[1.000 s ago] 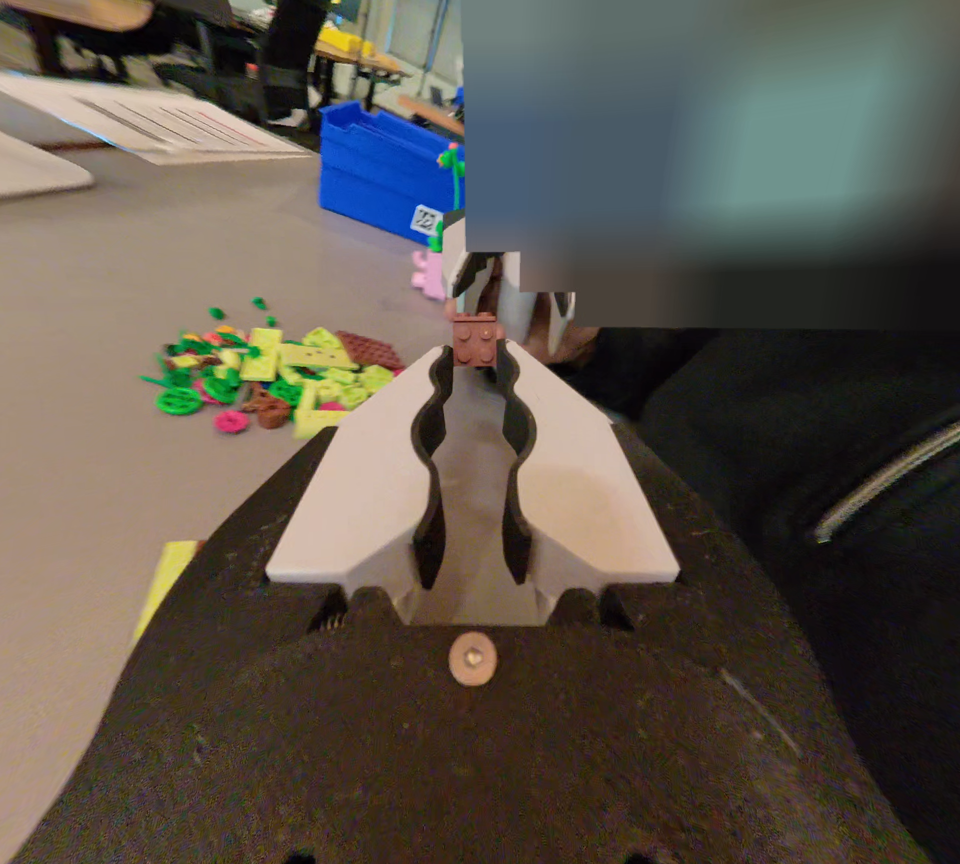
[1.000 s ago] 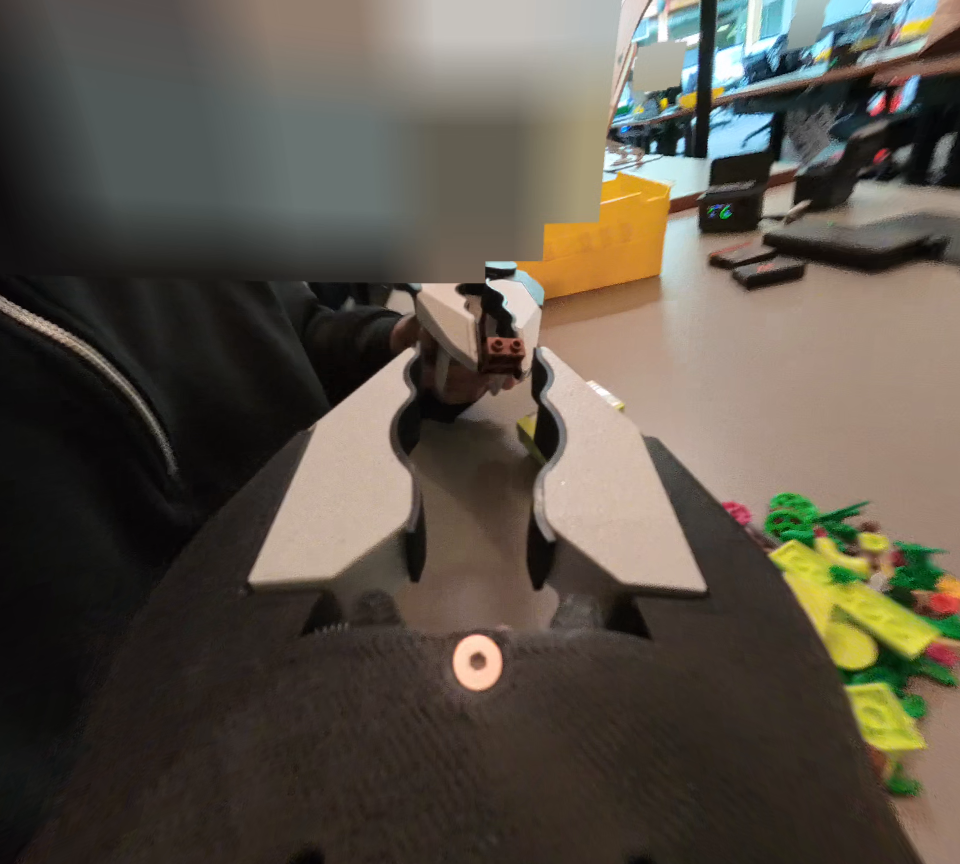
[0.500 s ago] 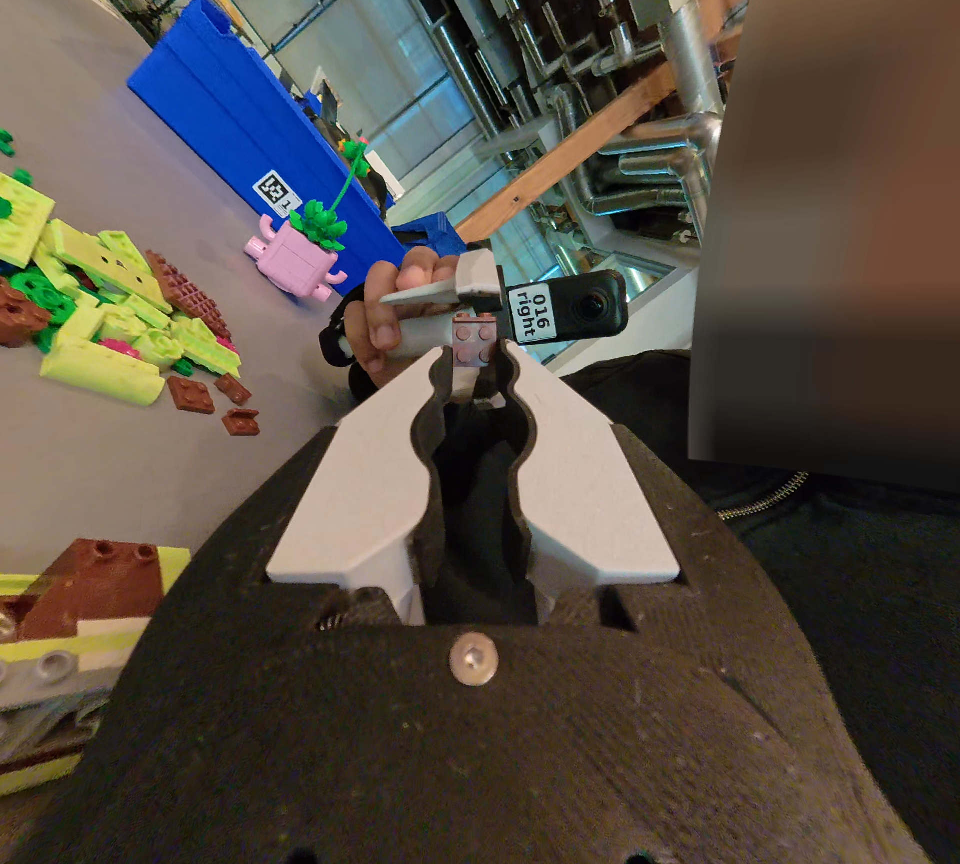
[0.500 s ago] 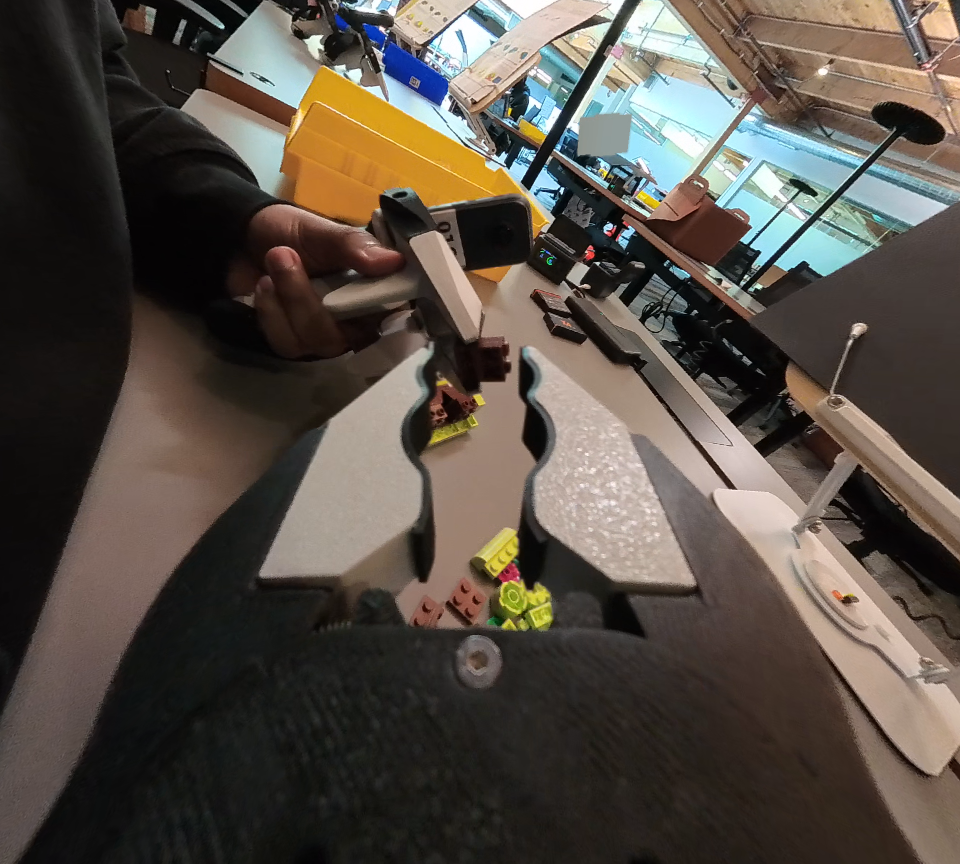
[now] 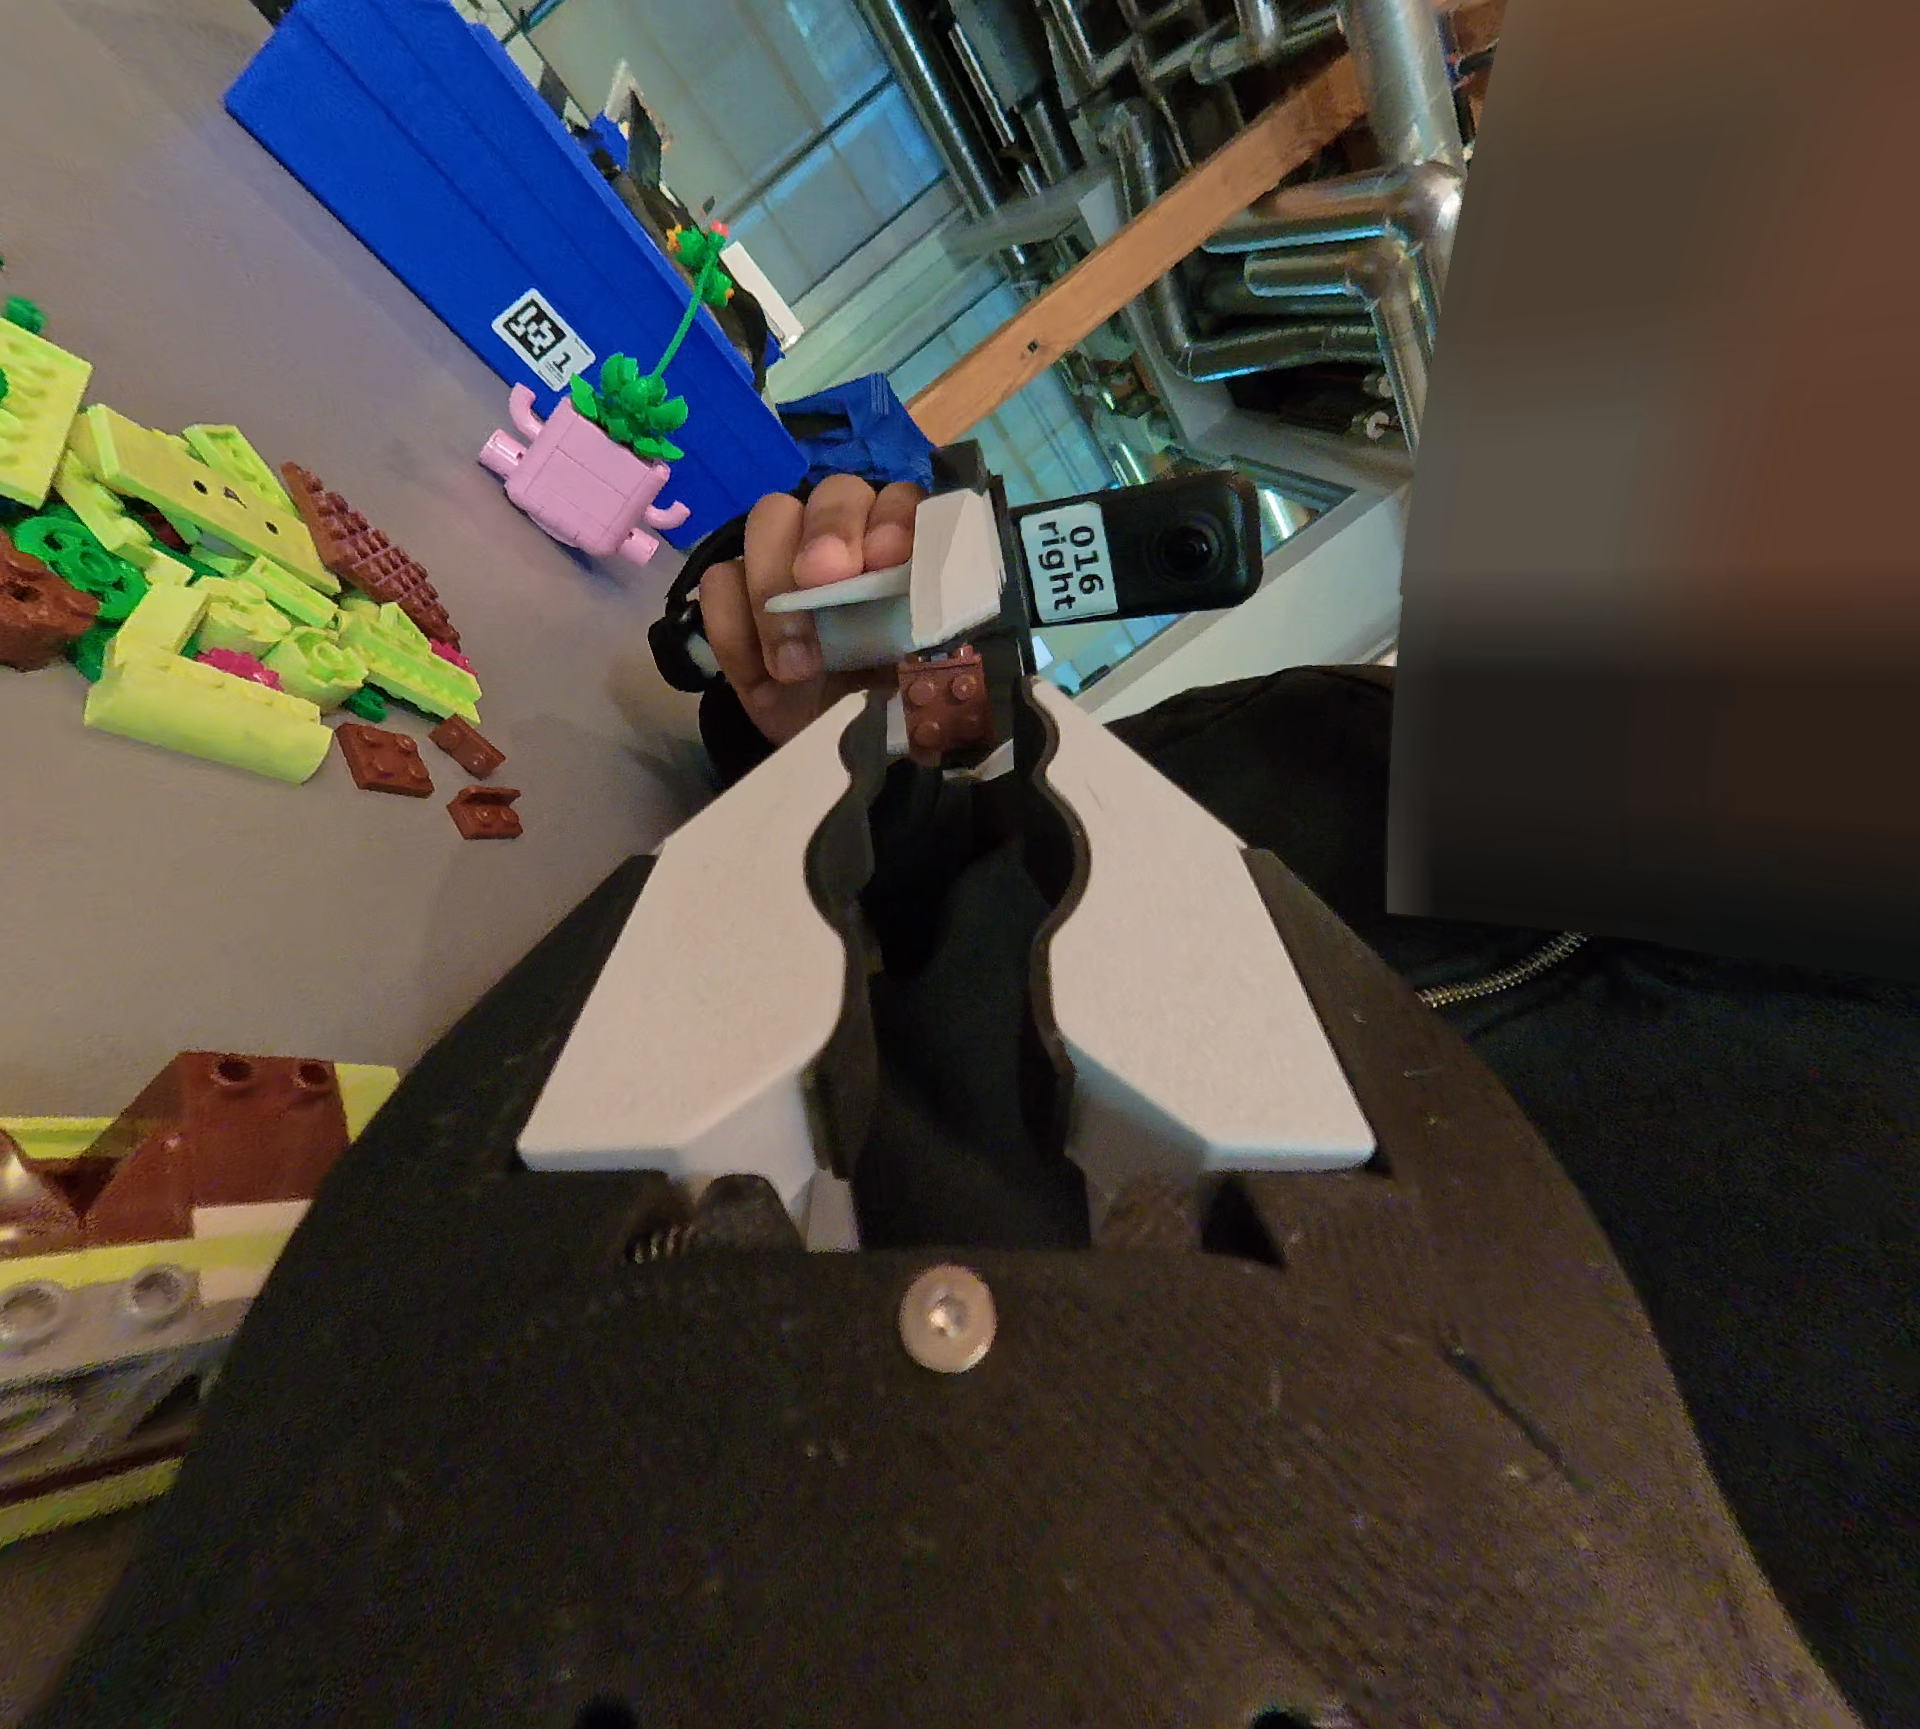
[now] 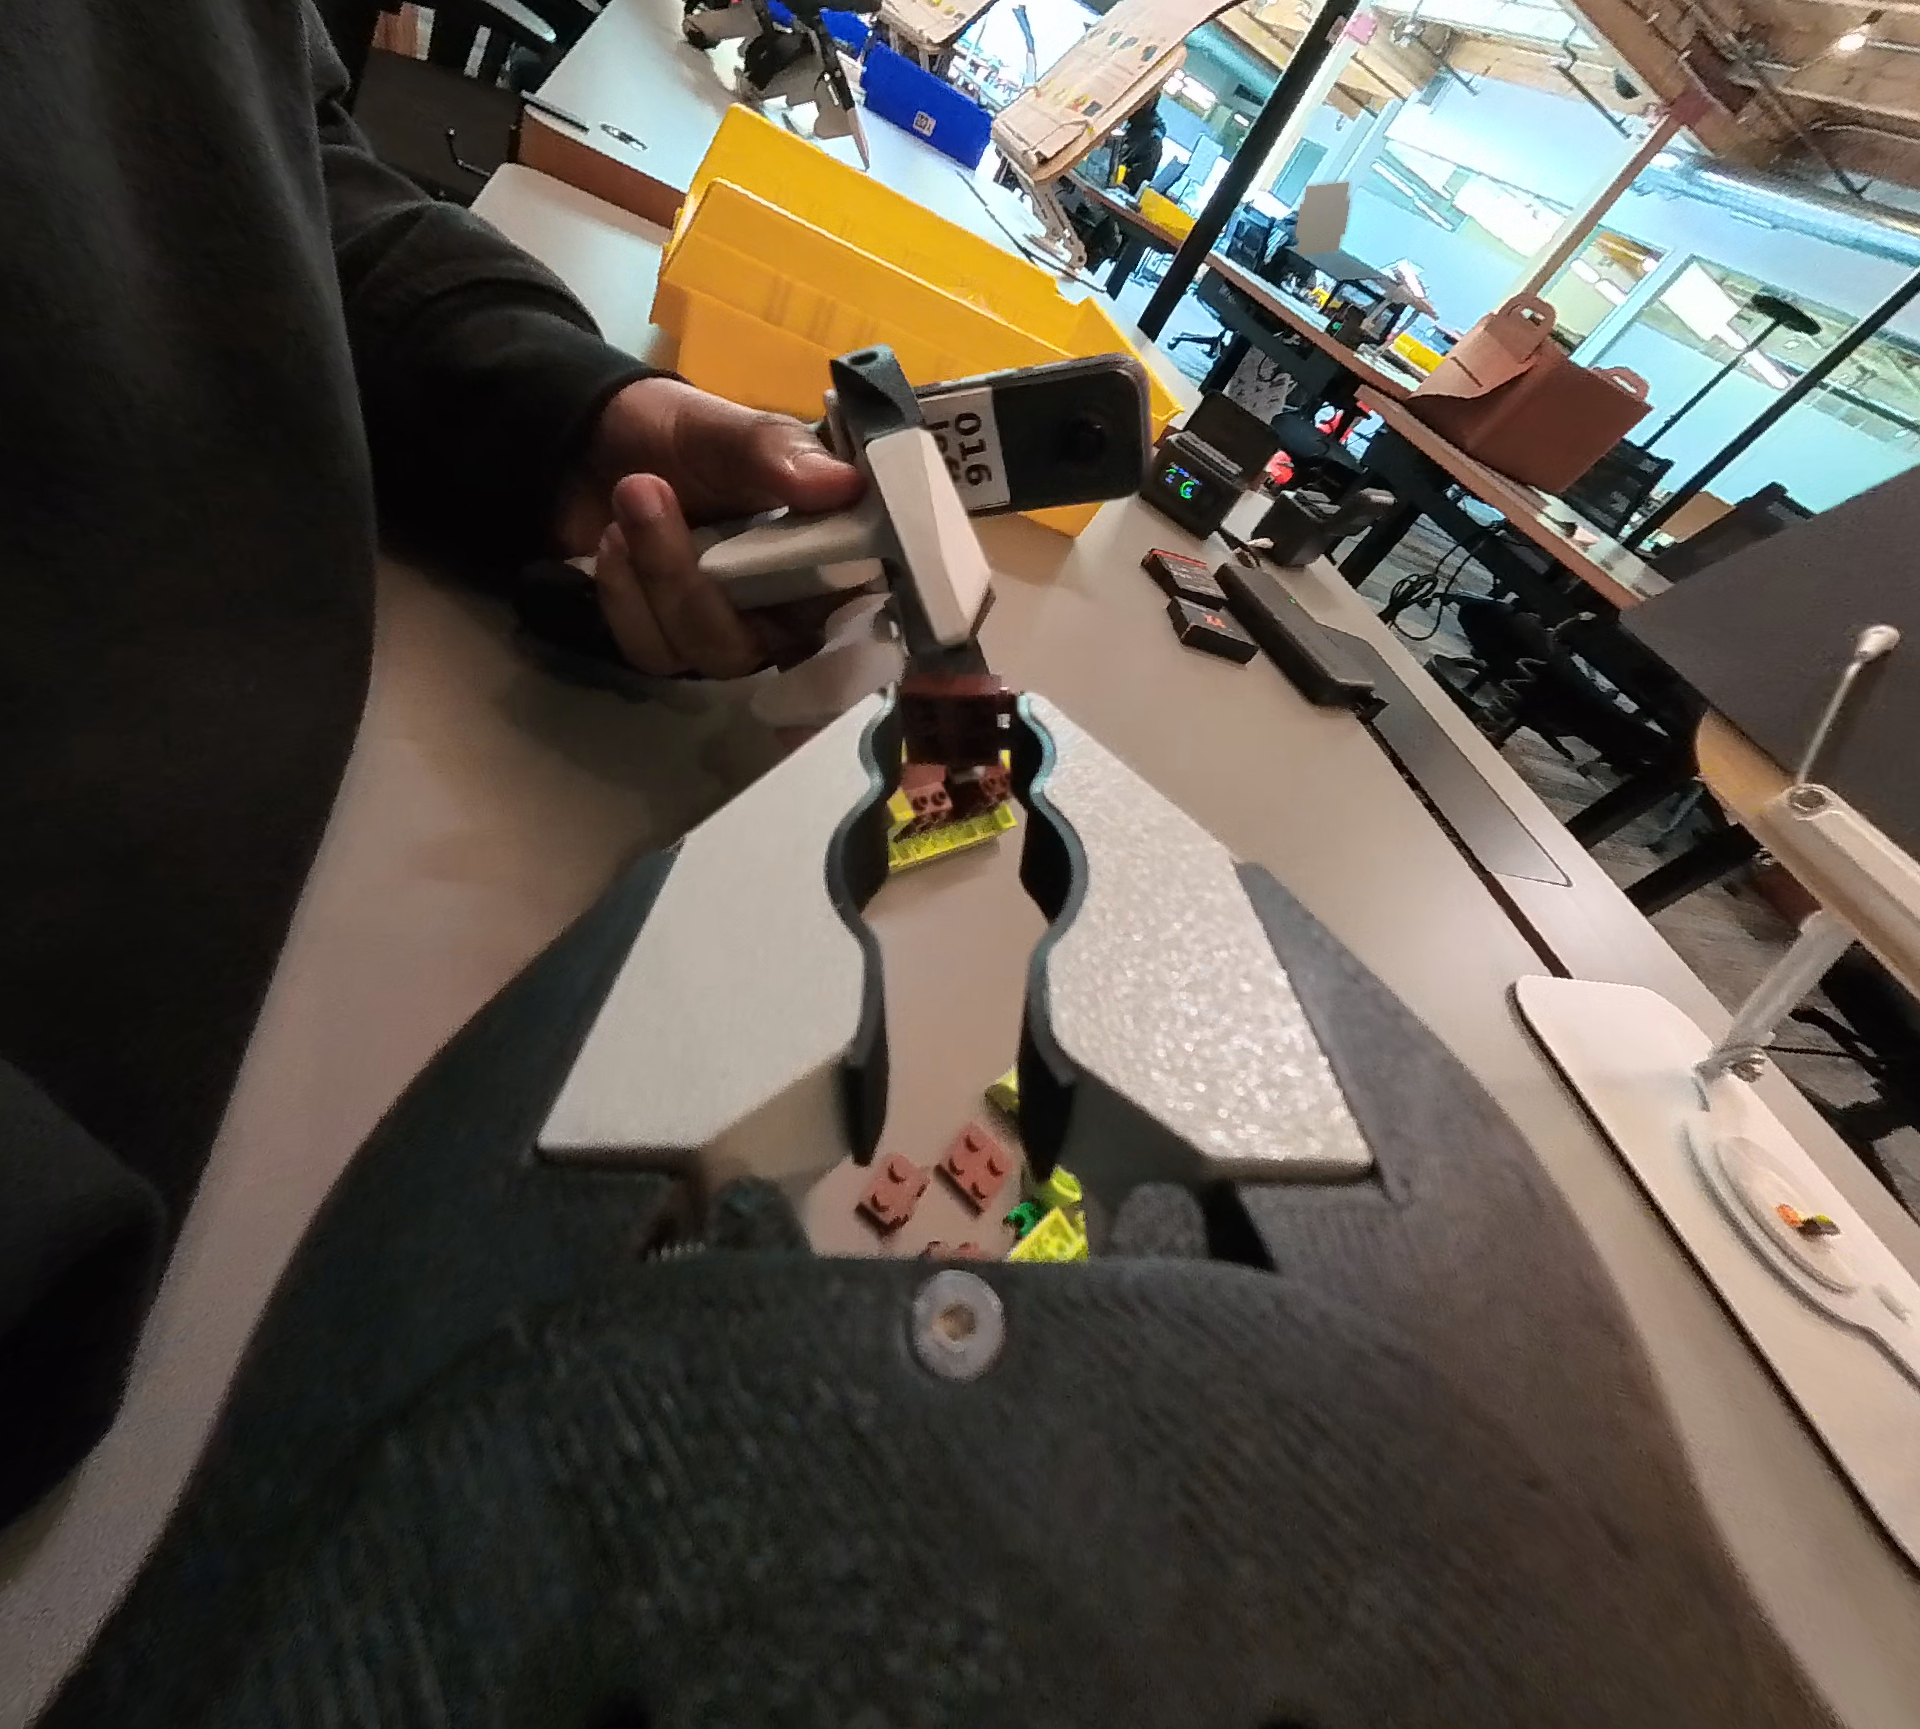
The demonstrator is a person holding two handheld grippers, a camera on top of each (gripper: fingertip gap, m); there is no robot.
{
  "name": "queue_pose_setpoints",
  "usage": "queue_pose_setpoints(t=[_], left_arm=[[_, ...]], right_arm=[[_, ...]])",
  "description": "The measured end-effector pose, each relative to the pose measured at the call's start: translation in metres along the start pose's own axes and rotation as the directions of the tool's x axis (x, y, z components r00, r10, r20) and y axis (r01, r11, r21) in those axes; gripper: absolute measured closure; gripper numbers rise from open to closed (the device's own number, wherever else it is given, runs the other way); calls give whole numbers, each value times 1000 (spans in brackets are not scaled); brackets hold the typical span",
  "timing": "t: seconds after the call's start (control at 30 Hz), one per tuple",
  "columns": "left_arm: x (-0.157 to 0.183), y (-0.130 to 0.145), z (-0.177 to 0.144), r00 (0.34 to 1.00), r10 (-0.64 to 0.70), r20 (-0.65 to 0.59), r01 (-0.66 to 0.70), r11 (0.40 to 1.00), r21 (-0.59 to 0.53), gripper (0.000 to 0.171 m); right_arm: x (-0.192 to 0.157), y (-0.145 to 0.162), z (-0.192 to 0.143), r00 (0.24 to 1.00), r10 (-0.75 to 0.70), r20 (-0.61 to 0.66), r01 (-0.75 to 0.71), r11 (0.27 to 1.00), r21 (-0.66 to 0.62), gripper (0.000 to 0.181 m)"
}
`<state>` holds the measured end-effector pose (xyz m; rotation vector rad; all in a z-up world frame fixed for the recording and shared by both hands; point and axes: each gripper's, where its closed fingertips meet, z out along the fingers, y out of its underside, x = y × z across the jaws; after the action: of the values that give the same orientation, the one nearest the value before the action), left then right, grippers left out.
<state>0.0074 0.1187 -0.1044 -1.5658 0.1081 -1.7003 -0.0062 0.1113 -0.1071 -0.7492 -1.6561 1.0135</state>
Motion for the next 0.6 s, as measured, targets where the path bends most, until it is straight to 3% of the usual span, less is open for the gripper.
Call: queue_pose_setpoints(t=[0.1,0.6], left_arm=[[-2,3,1,1000,-5,11,5,1000,-18,160],[-4,3,0,997,-72,-11,72,997,-21,160]], right_arm=[[-3,2,1,1000,-12,10,12,1000,-14,163],[-1,3,3,994,-95,-48,94,995,-32,160]])
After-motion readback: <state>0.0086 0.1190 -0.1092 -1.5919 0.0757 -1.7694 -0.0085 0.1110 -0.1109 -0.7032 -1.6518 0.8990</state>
